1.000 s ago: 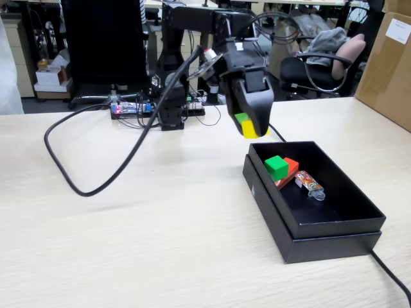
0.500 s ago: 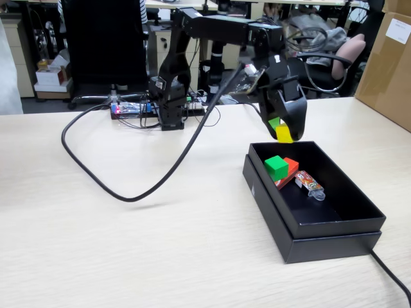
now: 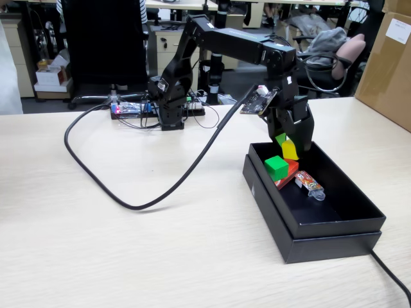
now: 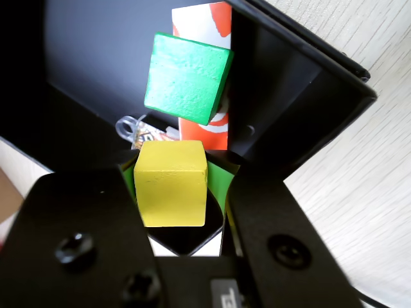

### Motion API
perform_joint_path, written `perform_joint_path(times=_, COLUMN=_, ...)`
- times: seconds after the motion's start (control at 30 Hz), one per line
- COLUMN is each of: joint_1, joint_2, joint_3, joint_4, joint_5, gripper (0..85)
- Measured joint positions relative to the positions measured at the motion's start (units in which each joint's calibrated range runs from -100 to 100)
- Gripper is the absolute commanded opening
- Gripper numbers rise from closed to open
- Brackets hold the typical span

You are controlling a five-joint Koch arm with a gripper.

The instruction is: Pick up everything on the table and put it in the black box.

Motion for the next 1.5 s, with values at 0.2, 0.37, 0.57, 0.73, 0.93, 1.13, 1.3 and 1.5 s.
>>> perform_joint_path(times=0.2, joint_1=-0.1, joint_2=0.5, joint_3=0.0, joint_4=0.0, joint_5=0.0, gripper=19.4)
perform_joint_path(times=0.37, joint_1=-0.2, joint_2=0.5, joint_3=0.0, joint_4=0.0, joint_5=0.0, gripper=24.5)
perform_joint_path(times=0.57, joint_1=-0.2, joint_2=0.5, joint_3=0.0, joint_4=0.0, joint_5=0.0, gripper=26.9)
perform_joint_path(times=0.73, joint_1=-0.2, joint_2=-2.8, joint_3=0.0, joint_4=-0.1, joint_5=0.0, gripper=26.9)
perform_joint_path(times=0.93, joint_1=-4.0, joint_2=-12.7, joint_3=0.0, joint_4=-0.1, joint_5=0.0, gripper=30.3)
perform_joint_path(times=1.13, joint_1=-12.2, joint_2=-13.3, joint_3=0.0, joint_4=-0.1, joint_5=-2.8, gripper=37.1)
perform_joint_path(times=1.3, joint_1=-16.6, joint_2=-13.3, joint_3=-0.4, joint_4=0.6, joint_5=-4.9, gripper=39.4)
perform_joint_path(times=1.5, joint_1=-19.9, joint_2=-13.6, joint_3=-15.7, joint_4=9.4, joint_5=-7.2, gripper=41.6)
